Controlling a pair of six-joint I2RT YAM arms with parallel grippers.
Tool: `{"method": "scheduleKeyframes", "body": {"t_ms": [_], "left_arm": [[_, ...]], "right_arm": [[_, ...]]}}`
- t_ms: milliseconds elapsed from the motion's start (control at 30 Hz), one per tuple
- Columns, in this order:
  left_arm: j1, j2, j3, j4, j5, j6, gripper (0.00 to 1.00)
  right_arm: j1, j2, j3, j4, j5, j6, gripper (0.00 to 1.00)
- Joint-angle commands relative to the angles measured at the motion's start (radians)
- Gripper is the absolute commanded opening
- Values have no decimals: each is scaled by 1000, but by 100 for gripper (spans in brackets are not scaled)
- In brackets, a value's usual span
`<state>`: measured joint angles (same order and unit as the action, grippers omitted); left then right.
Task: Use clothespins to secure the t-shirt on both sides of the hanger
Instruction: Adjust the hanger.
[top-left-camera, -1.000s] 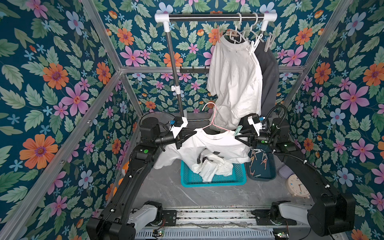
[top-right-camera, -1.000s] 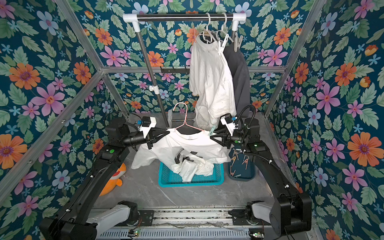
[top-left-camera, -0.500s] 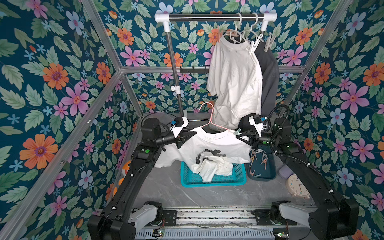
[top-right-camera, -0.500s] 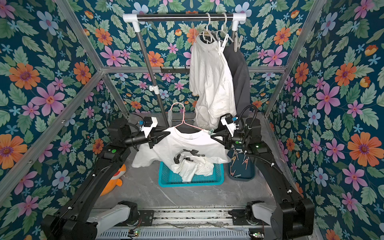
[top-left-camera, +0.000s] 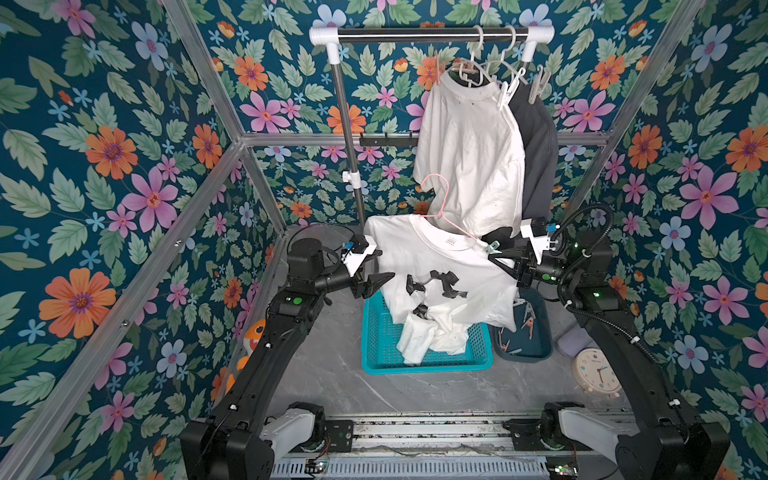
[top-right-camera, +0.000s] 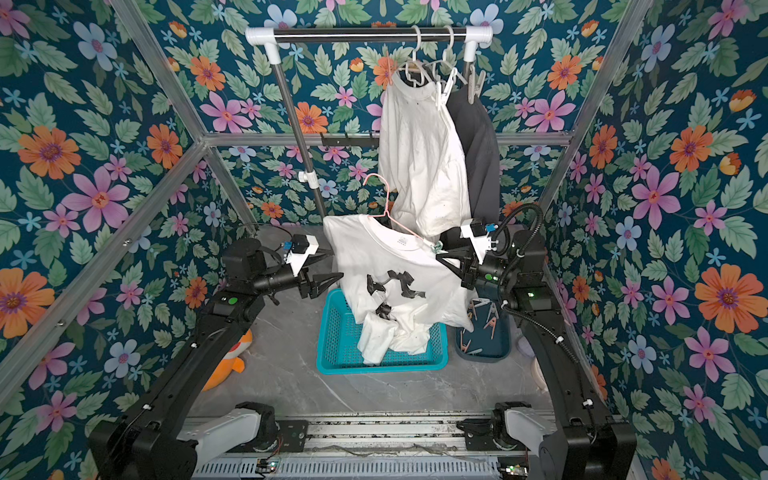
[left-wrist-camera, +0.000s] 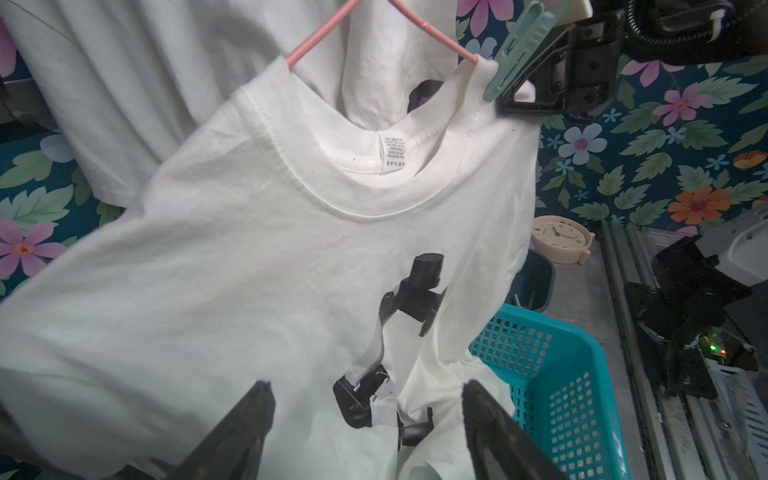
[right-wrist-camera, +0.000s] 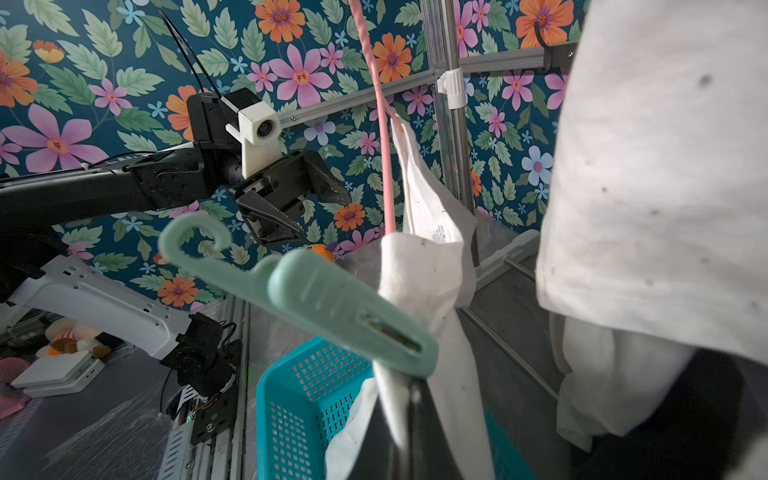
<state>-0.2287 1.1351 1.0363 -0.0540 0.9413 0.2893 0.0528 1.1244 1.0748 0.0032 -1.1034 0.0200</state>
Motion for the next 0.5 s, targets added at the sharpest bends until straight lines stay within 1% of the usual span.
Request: {"method": "scheduleKeyframes", "body": {"t_ms": [0, 100, 233, 300, 400, 467], "left_arm": [[30, 12, 35, 10, -8, 20, 73], [65, 38, 67, 35, -8, 28, 75], [77, 75, 138, -59, -8, 97, 75], [82, 66, 122, -60, -29, 126, 76], [85, 60, 98, -42, -56, 159, 77], [89, 72, 105, -41, -46, 162, 77]], "right_arm": [[0, -13, 5, 15, -51, 4, 0], [0, -34, -12, -3, -48, 6, 0], [0, -48, -32, -30, -47, 4, 0], [0, -42, -23, -66, -63, -8, 0], [0, -51, -40, -23, -96, 30, 0], [0, -57, -44, -20, -109, 35, 0]]}}
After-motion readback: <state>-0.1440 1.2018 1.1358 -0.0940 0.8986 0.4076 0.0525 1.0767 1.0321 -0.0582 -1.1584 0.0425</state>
